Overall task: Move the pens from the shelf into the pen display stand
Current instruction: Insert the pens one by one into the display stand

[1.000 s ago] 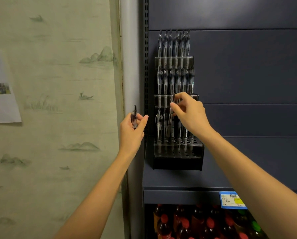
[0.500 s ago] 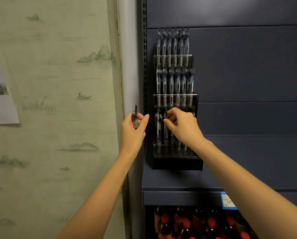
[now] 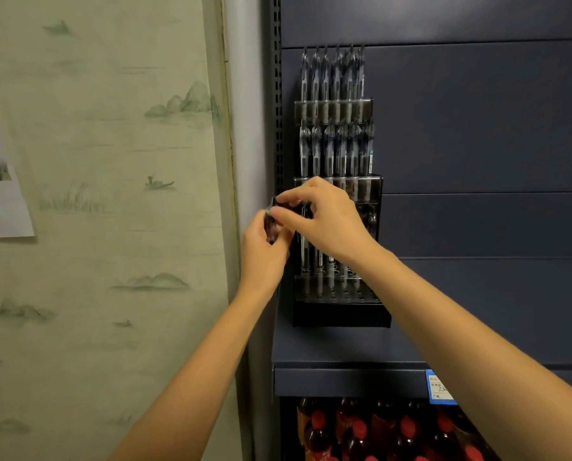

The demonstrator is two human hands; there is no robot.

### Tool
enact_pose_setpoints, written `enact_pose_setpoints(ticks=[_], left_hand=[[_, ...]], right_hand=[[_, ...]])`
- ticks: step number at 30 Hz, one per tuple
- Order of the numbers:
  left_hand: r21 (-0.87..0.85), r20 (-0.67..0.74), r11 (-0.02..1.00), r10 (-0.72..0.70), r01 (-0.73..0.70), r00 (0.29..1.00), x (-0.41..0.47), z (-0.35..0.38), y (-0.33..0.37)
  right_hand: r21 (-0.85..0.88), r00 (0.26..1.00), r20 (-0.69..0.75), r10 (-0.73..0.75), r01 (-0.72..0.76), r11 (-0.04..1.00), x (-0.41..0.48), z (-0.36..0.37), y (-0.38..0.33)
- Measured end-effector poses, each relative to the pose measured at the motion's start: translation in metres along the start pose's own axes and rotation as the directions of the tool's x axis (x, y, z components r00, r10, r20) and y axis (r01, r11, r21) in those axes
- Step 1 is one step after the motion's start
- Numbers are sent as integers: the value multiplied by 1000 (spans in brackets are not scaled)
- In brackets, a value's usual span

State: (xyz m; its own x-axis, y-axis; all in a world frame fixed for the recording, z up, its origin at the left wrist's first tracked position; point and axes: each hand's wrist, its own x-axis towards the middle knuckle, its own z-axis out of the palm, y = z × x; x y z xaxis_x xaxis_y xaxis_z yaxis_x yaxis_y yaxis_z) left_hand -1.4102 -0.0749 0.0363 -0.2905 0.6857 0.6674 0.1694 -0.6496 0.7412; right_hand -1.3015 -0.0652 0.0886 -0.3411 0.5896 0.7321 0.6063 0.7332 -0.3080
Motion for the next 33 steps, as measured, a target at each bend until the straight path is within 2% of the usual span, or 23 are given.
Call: enact_pose_setpoints(ticks=[5,10,12,16,19,22,26,33], left_hand=[[2,26,1000,5,-5,1000,-1,4,6],[106,80,993,34,-43,996,7,-5,-2],[205,124,974,68,-92,990,7,-9,-2],[493,208,847,109,-200,972,10,-17,3],[583,278,777,84,-238,957,13,-24,5],[688,335,658,86,-306,938,16,-28,7],[760,385,515,134,-396,913,18,-33,6],[808,428,383,140,-447,893,19,-36,4]], right_hand=[[39,1000,-3,5,-5,999,1,10,-2],[226,997,-1,72,-70,972,6,-2,-3],[270,994,-24,103,-93,958,10,-12,-3],[243,986,-109,126,-96,965,16,-37,1],[227,976,-159,149,-111,968,17,-52,7],[160,975,-163,154,-128,979,14,-58,14],[94,979,-127,161,-149,984,4,-53,24],[49,973,-106,206,-202,978,-5,-42,41]])
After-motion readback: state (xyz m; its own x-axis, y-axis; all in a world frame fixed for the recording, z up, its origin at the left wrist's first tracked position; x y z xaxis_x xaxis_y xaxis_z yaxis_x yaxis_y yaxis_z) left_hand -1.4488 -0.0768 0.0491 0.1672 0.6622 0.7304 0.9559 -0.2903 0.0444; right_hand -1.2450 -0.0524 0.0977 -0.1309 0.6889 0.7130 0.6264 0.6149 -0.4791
